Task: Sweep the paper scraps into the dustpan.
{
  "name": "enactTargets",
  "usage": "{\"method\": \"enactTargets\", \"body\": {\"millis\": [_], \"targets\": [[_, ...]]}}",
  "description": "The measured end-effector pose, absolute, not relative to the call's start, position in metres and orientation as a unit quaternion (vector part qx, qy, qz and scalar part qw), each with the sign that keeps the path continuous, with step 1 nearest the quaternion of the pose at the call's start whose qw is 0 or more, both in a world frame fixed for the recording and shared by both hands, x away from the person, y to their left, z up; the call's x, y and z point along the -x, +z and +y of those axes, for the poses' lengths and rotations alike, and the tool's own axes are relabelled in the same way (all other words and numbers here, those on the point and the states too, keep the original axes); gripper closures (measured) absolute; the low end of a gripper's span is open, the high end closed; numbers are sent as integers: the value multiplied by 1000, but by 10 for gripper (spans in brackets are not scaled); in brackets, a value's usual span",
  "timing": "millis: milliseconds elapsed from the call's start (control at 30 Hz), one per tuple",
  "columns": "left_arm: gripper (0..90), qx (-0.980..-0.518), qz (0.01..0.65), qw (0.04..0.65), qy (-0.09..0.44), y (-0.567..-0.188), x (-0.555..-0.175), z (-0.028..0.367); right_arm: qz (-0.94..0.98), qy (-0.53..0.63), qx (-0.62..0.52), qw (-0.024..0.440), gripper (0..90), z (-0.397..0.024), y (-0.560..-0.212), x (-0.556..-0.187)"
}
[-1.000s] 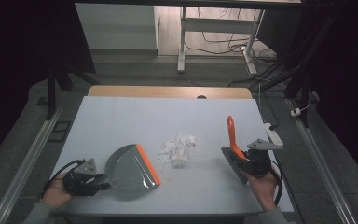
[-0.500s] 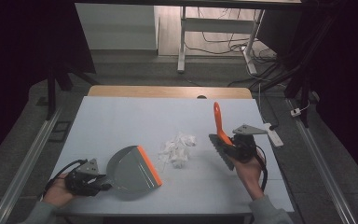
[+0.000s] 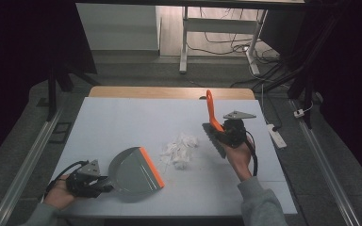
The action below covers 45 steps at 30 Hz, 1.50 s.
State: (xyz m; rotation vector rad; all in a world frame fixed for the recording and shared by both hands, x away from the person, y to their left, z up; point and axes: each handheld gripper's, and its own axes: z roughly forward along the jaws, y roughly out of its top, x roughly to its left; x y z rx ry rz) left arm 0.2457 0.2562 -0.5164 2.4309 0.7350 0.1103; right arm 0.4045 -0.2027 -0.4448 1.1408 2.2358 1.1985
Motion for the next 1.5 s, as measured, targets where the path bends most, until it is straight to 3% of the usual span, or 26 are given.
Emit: {"method": "enactTargets", "body": {"millis": [867, 1500], "targets": [[618, -916, 269, 296, 37, -516, -247, 252, 804, 377, -423, 183, 704, -158, -473, -455], [618, -916, 266, 297, 30, -515, -246, 250, 828, 367, -396, 152, 706, -130, -492, -452]]}}
